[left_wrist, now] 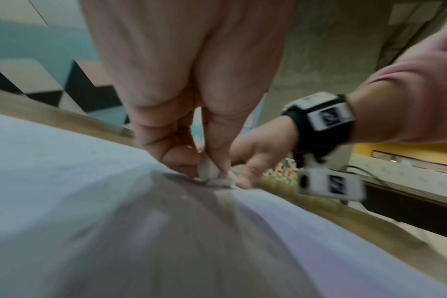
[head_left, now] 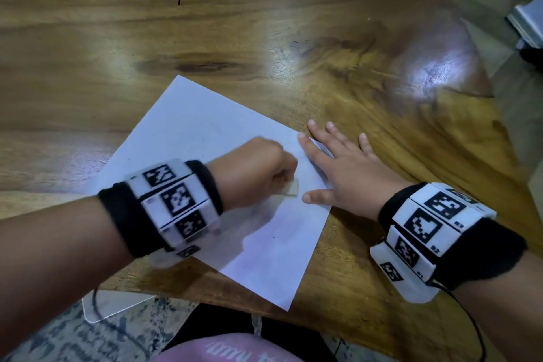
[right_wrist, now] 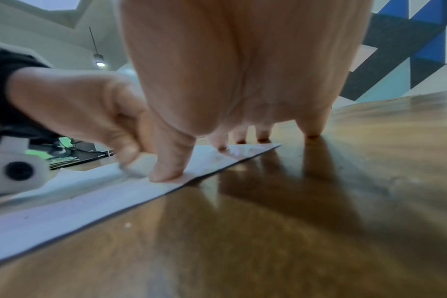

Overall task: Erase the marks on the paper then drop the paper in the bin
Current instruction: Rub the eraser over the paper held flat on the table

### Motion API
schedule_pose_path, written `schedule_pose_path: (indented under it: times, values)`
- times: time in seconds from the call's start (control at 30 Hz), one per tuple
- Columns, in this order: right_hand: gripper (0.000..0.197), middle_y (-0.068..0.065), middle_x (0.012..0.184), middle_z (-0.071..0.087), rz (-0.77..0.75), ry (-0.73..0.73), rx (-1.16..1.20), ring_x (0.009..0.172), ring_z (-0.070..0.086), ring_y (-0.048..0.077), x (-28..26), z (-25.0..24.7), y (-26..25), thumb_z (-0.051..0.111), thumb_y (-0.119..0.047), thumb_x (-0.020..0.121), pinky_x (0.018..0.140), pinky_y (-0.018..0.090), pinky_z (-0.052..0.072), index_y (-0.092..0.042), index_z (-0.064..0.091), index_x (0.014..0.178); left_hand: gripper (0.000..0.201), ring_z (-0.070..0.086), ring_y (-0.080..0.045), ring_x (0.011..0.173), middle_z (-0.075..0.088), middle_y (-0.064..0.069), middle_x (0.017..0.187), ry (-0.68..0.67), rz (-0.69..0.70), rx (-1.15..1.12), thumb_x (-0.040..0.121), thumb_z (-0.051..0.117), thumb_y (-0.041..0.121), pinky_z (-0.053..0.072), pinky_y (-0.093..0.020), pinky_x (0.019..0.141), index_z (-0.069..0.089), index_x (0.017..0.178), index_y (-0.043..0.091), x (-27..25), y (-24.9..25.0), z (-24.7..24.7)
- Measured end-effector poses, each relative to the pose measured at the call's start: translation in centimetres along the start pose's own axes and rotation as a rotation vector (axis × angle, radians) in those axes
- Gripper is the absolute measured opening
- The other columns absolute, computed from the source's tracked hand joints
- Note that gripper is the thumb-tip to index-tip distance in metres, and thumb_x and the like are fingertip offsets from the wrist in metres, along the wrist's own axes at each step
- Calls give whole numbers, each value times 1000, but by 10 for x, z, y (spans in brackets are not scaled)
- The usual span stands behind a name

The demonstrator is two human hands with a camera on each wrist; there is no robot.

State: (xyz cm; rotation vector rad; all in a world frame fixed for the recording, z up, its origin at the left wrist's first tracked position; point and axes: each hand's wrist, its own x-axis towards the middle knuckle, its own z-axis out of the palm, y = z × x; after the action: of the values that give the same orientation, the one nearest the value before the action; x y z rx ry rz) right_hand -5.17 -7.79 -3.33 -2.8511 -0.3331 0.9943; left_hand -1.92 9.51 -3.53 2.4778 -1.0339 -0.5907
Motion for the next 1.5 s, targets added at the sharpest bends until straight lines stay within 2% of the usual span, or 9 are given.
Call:
schedule_pose_path:
  times: [0.27, 0.47, 0.73, 0.93, 1.07, 1.1, 1.2, 1.33, 1.5]
  values:
    - [94, -12, 150, -35, -5, 3, 2, 140, -29, 13, 1, 1, 1, 48, -58, 87, 115, 50, -12, -33, -20, 146, 10, 57, -23, 70, 59, -5, 77, -170, 56, -60, 79, 55, 15, 45, -33, 64, 63, 72, 15, -43, 4, 19]
    - [93, -12, 151, -35, -8, 8, 6, 141, -29, 13, 0, 1, 1, 48, -58, 87, 115, 51, -12, -33, -20, 146, 7, 54, -25, 76, 58, -9, 79, 52, -78, -23, 81, 57, 14, 36, -29, 68, 63, 80, 9, 2, 2, 6]
    - [94, -11, 151, -34, -10, 14, 1, 141, -28, 13, 0, 2, 2, 48, -58, 87, 115, 50, -12, -32, -20, 146, 10, 56, -22, 69, 58, -4, 75, -128, 42, -47, 78, 57, 10, 44, -32, 64, 62, 71, 16, -40, 5, 17]
    - [94, -13, 150, -36, -5, 10, -3, 140, -29, 12, 1, 2, 2, 47, -59, 87, 115, 50, -12, -33, -21, 146, 12, 55, -27, 73, 52, -7, 75, 33, 1, -45, 82, 57, 17, 30, -26, 61, 61, 74, 9, -7, 0, 6]
    - [94, -12, 150, -35, -3, 12, -12, 140, -29, 12, 1, 2, 2, 47, -59, 87, 116, 51, -11, -32, -21, 146, 6, 50, -9, 64, 47, 7, 71, -58, 81, -76, 79, 60, 22, 32, -7, 57, 63, 75, 20, -46, -3, 15]
    - [94, -12, 150, -36, -1, 12, -12, 140, -29, 12, 1, 1, 2, 47, -58, 87, 116, 51, -11, -32, -21, 146, 7, 49, -9, 63, 46, 7, 71, -67, 74, -79, 80, 58, 24, 34, -7, 57, 62, 75, 20, -53, -3, 17]
    - [93, -10, 151, -35, 11, 49, -31, 140, -29, 12, -2, 1, -1, 45, -59, 88, 116, 48, -12, -30, -21, 146, 16, 53, -20, 61, 50, -2, 71, -71, 76, -24, 81, 50, 23, 45, -29, 53, 62, 72, 15, -59, 0, 19]
    - [98, -3, 153, -31, 65, 126, -61, 141, -27, 11, -19, 11, -8, 42, -64, 86, 116, 39, -15, -17, -19, 148, 13, 54, -20, 64, 50, -2, 74, -45, 43, -43, 83, 51, 18, 49, -40, 57, 59, 73, 15, -59, 0, 20]
    - [115, 5, 151, -35, 129, 97, -42, 138, -31, 12, -41, 31, -16, 40, -77, 76, 115, 37, -18, -9, -23, 145, 10, 53, -19, 72, 54, -2, 79, -121, -28, -39, 80, 54, 9, 38, -25, 61, 60, 72, 13, -49, 2, 14]
